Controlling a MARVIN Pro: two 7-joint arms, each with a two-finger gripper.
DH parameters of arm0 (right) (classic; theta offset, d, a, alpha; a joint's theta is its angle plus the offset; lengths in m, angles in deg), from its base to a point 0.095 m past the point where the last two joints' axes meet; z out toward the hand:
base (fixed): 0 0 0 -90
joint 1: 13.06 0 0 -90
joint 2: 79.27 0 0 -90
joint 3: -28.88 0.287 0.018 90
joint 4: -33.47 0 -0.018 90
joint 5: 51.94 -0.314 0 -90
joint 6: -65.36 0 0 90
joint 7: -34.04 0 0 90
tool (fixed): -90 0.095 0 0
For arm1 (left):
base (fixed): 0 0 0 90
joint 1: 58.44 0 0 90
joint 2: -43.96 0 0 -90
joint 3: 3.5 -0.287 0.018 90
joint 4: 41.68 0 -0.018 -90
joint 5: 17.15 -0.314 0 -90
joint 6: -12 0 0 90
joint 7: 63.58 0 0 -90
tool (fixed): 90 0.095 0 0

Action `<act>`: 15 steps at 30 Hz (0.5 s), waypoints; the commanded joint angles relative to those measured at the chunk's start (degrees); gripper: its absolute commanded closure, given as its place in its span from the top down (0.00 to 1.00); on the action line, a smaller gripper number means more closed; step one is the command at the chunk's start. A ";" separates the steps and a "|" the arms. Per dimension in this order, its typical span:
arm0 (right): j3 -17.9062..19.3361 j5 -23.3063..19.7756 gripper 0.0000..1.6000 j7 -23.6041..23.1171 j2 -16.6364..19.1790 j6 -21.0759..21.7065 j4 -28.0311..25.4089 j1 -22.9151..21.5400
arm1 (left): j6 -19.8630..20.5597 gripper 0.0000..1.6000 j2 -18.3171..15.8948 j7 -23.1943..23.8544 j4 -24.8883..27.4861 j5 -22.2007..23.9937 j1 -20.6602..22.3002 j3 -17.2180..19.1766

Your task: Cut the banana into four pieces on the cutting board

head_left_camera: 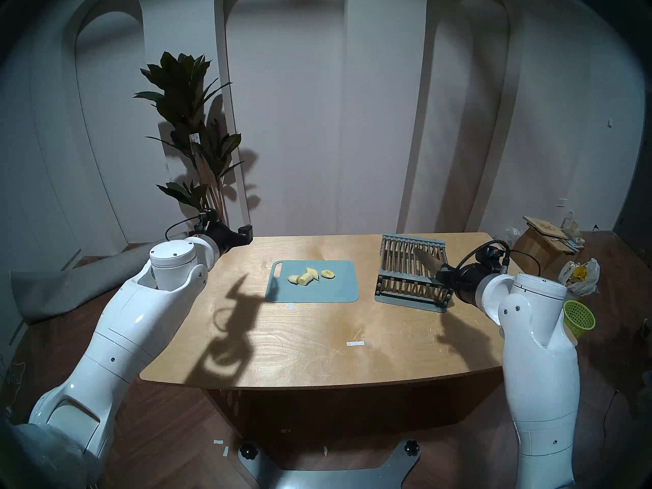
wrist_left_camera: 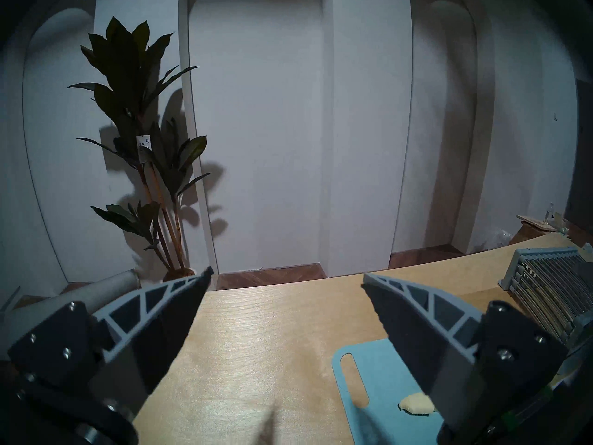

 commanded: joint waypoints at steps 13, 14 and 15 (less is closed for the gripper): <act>-0.51 -2.34 0.00 1.61 -1.23 -0.16 2.96 -4.62 | 2.12 1.00 -0.47 -4.54 5.04 0.99 -1.42 1.49; -0.33 -2.47 0.00 1.99 -1.46 -0.16 3.12 -4.47 | 2.13 1.00 -0.49 -4.61 5.06 1.04 -1.41 1.45; -0.25 -2.54 0.00 2.03 -1.41 -0.16 3.33 -4.34 | 2.12 1.00 -0.52 -4.65 5.08 1.08 -1.41 1.43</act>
